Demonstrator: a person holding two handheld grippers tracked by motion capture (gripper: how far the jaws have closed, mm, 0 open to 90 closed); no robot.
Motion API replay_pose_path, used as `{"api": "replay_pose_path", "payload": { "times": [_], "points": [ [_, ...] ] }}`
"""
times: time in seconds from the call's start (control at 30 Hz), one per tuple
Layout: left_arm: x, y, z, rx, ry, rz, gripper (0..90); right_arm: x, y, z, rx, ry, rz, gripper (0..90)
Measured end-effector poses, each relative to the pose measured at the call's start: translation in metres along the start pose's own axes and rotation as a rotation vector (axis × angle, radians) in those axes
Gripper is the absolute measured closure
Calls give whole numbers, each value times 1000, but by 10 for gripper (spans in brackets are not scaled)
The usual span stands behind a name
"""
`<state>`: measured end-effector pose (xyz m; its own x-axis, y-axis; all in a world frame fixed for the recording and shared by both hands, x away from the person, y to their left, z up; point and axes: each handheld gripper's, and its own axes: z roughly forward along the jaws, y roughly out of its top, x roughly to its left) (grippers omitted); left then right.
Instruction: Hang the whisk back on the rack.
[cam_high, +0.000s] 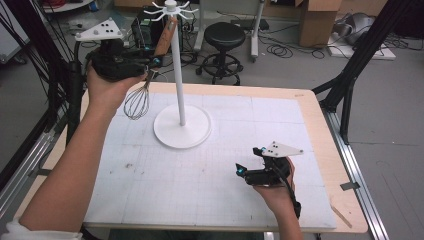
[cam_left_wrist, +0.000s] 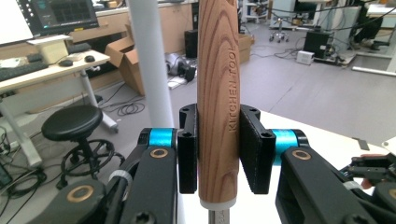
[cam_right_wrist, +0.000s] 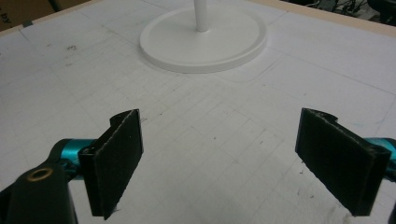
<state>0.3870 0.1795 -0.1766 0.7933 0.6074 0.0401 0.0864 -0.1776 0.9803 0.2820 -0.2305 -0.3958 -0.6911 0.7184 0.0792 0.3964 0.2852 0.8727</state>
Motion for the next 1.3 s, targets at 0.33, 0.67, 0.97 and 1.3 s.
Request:
{"api": "replay_pose_path", "payload": {
  "times": [0.33,0.67,0.97,1.3],
  "points": [
    [3,-3,7,8,0,-10,708,-1,-1,0,3,0,2,137],
    [7,-5,9,20,3,-24,708,-2,-1,-1,3,0,5,137],
    [6,-5,9,24,3,-28,707,0,-1,-1,4,0,3,137],
    [7,-6,10,36,8,-50,672,-1,-1,0,5,2,2,137]
  ]
}}
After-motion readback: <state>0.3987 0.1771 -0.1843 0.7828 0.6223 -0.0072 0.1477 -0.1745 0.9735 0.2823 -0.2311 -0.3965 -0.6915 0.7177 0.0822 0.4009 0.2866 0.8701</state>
